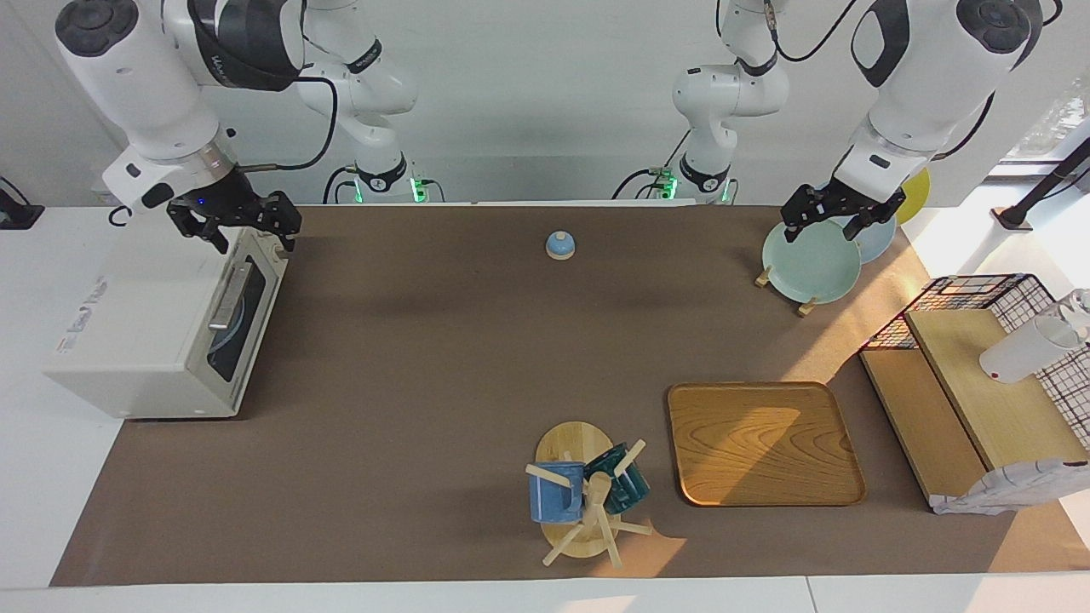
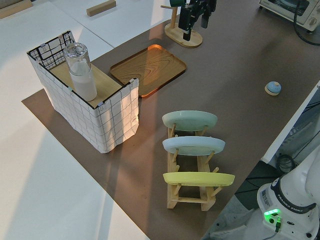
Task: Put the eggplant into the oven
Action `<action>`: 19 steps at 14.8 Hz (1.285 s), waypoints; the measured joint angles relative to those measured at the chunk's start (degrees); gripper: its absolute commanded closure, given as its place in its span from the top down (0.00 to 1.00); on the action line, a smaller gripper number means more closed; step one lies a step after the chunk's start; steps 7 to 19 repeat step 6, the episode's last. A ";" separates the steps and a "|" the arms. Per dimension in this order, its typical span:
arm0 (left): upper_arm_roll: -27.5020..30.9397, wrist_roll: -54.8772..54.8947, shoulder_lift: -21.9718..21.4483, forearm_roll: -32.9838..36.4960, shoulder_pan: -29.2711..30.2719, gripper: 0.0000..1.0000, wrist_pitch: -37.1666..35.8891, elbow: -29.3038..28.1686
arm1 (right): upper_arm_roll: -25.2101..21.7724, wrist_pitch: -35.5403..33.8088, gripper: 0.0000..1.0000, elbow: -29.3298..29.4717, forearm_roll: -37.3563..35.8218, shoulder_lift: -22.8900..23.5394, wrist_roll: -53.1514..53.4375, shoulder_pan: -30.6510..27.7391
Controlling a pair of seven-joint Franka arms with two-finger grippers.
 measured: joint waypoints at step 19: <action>0.00 0.00 0.00 0.00 0.00 1.00 0.00 0.00 | -0.10 0.68 1.00 0.29 0.00 0.02 0.00 -0.04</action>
